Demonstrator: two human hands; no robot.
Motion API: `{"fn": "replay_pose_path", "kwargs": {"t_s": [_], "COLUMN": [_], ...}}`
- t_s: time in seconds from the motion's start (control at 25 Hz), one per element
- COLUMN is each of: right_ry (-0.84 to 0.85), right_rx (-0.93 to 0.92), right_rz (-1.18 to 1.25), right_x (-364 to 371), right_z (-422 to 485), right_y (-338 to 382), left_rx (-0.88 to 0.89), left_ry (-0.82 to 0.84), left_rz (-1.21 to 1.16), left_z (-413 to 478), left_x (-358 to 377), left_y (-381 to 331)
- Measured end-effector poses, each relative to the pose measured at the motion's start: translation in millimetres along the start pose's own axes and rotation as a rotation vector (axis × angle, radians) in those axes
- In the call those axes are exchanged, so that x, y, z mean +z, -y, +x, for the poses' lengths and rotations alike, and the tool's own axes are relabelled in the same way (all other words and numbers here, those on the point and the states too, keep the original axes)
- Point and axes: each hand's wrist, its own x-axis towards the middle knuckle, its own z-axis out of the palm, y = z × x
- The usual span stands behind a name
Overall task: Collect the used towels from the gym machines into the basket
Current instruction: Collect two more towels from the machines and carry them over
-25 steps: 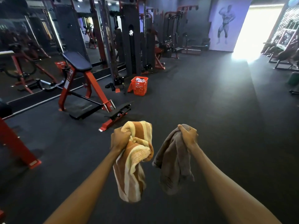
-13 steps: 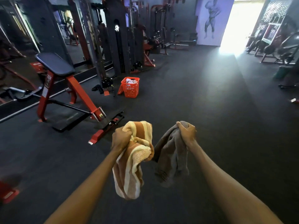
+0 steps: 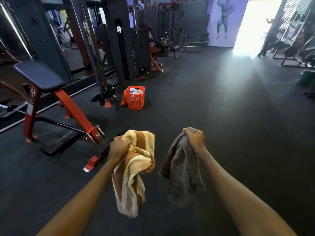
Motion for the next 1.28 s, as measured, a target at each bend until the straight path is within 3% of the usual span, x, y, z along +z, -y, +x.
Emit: {"fn": "replay_pose_path", "kwargs": {"t_s": [0.6, 1.28], "right_ry": [-0.014, 0.079], "right_rx": [0.054, 0.095], "right_rz": [-0.013, -0.084], "right_x": [159.8, 331.1], "right_z": [318.8, 725.0], "right_y": [52.6, 105.8], "left_rx": [-0.144, -0.223], "left_ry": [-0.063, -0.118], "left_rz": [-0.138, -0.060], "left_z": [349.4, 746.3], "left_x": [52.1, 143.7], "left_y": [-67.3, -161.1]}}
